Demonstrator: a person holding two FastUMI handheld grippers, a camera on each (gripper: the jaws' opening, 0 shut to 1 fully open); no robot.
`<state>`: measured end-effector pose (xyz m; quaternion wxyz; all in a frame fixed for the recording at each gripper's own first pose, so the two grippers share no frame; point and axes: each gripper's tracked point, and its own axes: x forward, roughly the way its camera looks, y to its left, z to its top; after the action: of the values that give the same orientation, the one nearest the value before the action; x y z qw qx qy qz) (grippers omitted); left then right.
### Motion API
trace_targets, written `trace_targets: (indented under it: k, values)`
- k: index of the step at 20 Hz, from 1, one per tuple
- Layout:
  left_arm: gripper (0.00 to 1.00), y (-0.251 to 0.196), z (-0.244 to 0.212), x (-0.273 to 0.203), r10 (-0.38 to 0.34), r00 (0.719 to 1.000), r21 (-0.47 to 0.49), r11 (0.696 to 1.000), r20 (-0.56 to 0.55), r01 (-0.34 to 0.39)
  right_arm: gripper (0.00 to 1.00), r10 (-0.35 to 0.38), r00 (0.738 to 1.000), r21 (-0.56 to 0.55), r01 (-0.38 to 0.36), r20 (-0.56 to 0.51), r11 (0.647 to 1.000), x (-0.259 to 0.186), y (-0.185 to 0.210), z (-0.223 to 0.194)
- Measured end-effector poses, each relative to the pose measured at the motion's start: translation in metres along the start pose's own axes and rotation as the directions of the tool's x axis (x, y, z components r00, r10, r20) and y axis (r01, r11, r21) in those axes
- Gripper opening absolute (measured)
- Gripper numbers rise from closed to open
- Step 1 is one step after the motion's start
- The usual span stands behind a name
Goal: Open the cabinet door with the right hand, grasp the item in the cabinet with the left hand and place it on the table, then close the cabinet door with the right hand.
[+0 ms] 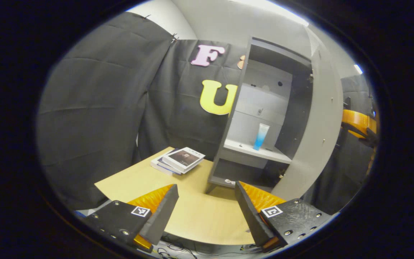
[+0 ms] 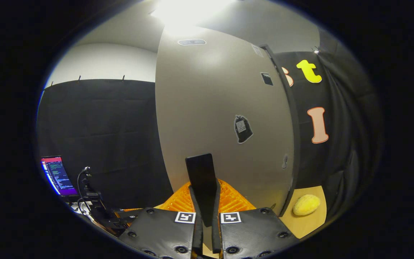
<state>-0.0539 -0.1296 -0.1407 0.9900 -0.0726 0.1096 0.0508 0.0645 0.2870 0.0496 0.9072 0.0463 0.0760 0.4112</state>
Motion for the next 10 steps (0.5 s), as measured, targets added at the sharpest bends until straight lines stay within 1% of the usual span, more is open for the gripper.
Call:
trace_targets:
  k: [3,7,10]
  values:
    - [0.94,-0.017,0.008,0.004,-0.026,1.0,0.031,0.999,0.004,0.026,0.11,-0.042,0.999,0.015,0.042,0.008,0.999,-0.005,-0.01,0.001]
    - [0.96,-0.033,0.005,0.009,-0.063,0.998,0.055,0.996,-0.013,0.064,0.11,-0.092,0.996,0.042,0.091,0.021,0.995,-0.012,-0.018,0.003]
    - [0.96,-0.043,0.0,0.013,-0.086,0.996,0.075,0.993,-0.032,0.088,0.08,-0.123,0.992,0.05,0.121,0.035,0.991,-0.018,-0.028,0.006]
